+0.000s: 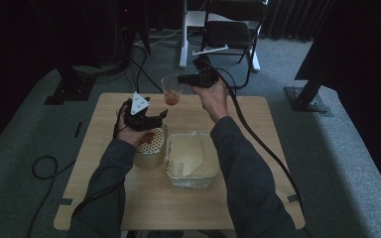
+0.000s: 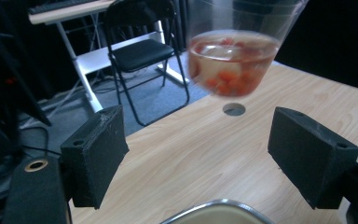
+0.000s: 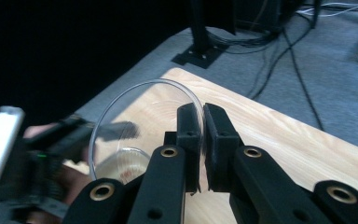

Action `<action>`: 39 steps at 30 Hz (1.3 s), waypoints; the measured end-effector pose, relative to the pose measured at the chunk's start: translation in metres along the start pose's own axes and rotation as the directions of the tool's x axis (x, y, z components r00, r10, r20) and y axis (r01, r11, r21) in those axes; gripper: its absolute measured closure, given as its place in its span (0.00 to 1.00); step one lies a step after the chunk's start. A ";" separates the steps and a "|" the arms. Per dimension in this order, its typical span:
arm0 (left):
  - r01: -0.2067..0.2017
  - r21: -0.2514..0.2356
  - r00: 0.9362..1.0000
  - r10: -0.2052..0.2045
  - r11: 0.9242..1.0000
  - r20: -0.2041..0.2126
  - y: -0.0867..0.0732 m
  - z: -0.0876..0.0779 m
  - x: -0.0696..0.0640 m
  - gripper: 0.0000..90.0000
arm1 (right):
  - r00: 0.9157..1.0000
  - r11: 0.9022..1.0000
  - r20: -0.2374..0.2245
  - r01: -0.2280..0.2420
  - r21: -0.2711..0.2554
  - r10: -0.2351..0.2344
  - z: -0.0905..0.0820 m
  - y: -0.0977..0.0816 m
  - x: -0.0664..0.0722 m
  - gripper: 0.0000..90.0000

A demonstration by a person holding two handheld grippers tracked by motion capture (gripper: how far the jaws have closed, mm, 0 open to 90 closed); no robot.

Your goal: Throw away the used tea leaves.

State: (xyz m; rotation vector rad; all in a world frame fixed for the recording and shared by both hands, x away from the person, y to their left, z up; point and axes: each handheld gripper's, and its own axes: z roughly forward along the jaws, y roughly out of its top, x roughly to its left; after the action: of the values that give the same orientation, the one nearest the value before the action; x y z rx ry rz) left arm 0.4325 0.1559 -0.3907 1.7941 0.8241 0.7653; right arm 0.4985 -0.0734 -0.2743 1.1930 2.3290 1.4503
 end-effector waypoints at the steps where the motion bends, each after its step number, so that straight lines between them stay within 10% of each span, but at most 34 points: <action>1: 0.004 -0.005 1.000 -0.004 1.000 0.001 0.001 0.001 0.000 0.22 | 1.000 1.000 -0.018 -0.004 0.002 0.004 0.002 0.001 0.002 0.96; 13: 0.033 0.005 0.999 -0.033 0.999 0.043 0.002 0.011 0.002 0.36 | 0.994 0.999 -0.107 -0.023 0.024 0.025 0.015 0.006 0.020 0.96; 29: 0.036 0.021 0.999 -0.036 0.999 0.034 0.004 0.011 0.003 0.47 | 0.999 0.998 -0.046 0.020 0.055 -0.017 0.020 0.002 0.021 0.93; 39: 0.068 0.012 0.998 -0.068 0.998 0.004 0.000 0.002 0.016 0.48 | 0.997 0.997 0.005 0.071 -0.008 -0.071 0.011 0.001 0.021 0.54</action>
State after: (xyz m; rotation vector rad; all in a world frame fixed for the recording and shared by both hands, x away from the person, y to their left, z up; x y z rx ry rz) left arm 0.4432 0.1673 -0.3889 1.7684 0.8841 0.7137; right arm 0.4901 -0.0510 -0.2730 1.0984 2.3346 1.4302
